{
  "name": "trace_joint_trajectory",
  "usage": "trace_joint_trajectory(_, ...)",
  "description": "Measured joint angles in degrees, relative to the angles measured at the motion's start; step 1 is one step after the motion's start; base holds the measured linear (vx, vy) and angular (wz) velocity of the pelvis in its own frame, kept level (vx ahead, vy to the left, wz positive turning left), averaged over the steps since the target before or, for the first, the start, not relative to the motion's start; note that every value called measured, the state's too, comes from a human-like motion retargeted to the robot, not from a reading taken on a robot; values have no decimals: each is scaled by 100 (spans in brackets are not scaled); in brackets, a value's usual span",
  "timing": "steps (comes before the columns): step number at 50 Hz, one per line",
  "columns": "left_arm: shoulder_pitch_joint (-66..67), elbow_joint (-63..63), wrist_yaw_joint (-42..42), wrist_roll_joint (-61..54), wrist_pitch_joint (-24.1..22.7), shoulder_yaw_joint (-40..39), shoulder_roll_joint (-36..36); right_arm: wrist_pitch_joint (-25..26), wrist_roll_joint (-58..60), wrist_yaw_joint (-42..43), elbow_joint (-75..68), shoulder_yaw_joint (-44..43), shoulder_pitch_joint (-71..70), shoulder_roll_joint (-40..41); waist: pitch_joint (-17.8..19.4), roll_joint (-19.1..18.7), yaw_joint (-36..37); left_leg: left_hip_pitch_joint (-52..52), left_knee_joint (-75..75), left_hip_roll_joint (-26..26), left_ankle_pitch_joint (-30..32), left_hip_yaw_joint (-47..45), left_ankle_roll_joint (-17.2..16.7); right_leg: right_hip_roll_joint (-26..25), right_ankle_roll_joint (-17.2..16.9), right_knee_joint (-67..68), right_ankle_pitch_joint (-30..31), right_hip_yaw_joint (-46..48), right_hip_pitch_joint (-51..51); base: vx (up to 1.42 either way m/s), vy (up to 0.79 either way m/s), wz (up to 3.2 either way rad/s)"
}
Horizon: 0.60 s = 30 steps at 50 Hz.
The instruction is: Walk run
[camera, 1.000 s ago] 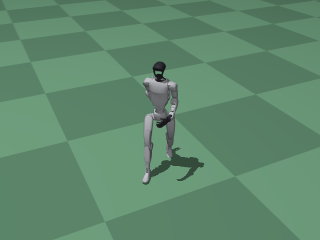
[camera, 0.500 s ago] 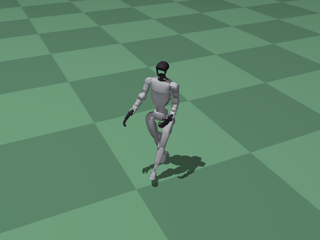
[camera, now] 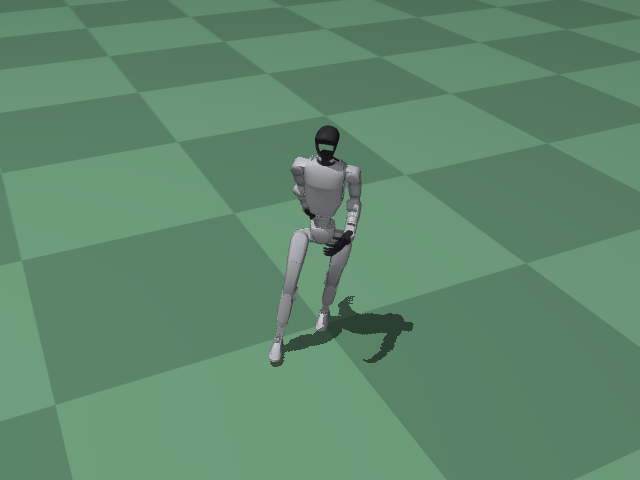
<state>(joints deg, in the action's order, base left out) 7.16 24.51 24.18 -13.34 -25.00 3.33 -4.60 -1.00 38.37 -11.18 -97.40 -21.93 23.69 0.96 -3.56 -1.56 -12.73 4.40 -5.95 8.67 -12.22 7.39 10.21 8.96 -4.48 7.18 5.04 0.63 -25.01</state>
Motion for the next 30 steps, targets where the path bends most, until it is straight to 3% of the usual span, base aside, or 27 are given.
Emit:
trace_joint_trajectory(3, 56, 100, 37, 42, -26, -19, -57, 103, 197, -534, 0, 13, 191, 56, -15, -68, 175, 381, -42, -221, 40, 38, -250, -146, -330, -1059, -499, -952, 32, 96, -48, 31)
trace_joint_trajectory(5, 195, 182, 23, 90, -23, -62, -7, 160, 258, -847, 0, -32, 181, 4, -60, 37, 199, 580, -261, -159, 260, 88, -443, -73, -701, -733, -520, -882, 48, 99, -51, 61)
trace_joint_trajectory(7, 450, 217, 16, 138, -46, -138, 68, 258, 200, -901, 0, -94, 34, -95, -173, 144, 41, 615, -721, -114, 912, 145, -708, 210, -908, -184, -122, 36, 61, 116, -65, 117)
trace_joint_trajectory(8, 590, 241, 45, 165, -60, -210, 121, 310, 137, -815, 0, -132, -82, -154, -216, 138, -92, 556, -1093, -155, 1446, 178, -842, 162, -778, -46, 198, -211, 126, 106, -59, 121)
trace_joint_trajectory(10, 829, 358, 141, 236, -47, -360, 325, 363, -114, -505, 0, -208, -421, -323, -255, -33, -60, 158, -2136, -334, 2686, -3, -1287, -137, -163, 294, -25, -647, 292, 87, -42, 86)
trace_joint_trajectory(11, 911, 416, 61, 226, -17, -339, 426, 371, -296, -357, 0, -213, -674, -458, -216, -122, -137, -166, -2842, -462, 3106, -47, -1537, -149, 27, 409, -174, -394, 411, 79, -33, 105)
trace_joint_trajectory(12, 978, 470, -22, 200, 10, -310, 507, 376, -475, -220, 0, -223, -941, -595, -191, -170, -209, -480, -3474, -611, 3501, -185, -1675, -127, 174, 465, -294, -168, 555, 85, -36, 143)
trace_joint_trajectory(13, 1018, 517, -112, 142, 28, -267, 549, 376, -648, -106, 0, -245, -1236, -732, -195, -135, -269, -775, -3960, -802, 3846, -509, -1590, -35, 235, 404, -359, 3, 749, 85, -40, 149)
trace_joint_trajectory(15, 1001, 649, -135, 64, 69, -262, 597, 302, -888, 80, 2, -455, -1886, -1016, -210, -126, -370, -1332, -4588, -1299, 3345, -1174, -1064, 2, 380, 294, -421, 430, 1033, 63, -33, 134)
trace_joint_trajectory(17, 1032, 686, -66, 104, 116, -295, 633, 164, -1015, 230, 340, -707, -2355, -1225, -213, -23, -126, -1714, -4650, -1144, 2766, -1563, -833, -58, 494, 103, -421, 503, 1316, 55, -27, 18)
trace_joint_trajectory(20, 1040, 608, 38, 225, 96, -289, 572, -66, -1284, 373, 879, -978, -3036, -1594, -129, 189, 566, -2318, -4216, -687, 2044, -2012, -1140, -137, 611, -193, -345, 448, 1686, 66, -30, -65)
trace_joint_trajectory(23, 1002, 466, 129, 389, 22, -248, 443, -245, -1675, 437, 1362, -1018, -3570, -2030, -104, 188, 899, -2818, -3119, -674, 1434, -2265, -935, -368, 699, -435, -469, 690, 2095, 75, -29, 28)
trace_joint_trajectory(27, 875, 365, 146, 520, 18, -197, 405, -309, -1935, 676, 1940, -1075, -4041, -2561, -76, -51, 988, -2953, -948, -853, 1159, -3106, -541, -892, 737, -649, -809, 1336, 2656, 66, -25, 109)
trace_joint_trajectory(30, 816, 313, 59, 525, 24, -192, 478, -298, -1869, 968, 2327, -1226, -4220, -2773, -125, -52, 891, -2957, 361, -295, 575, -3313, -593, -1082, 679, -687, -1079, 1785, 2967, 69, -24, 128)
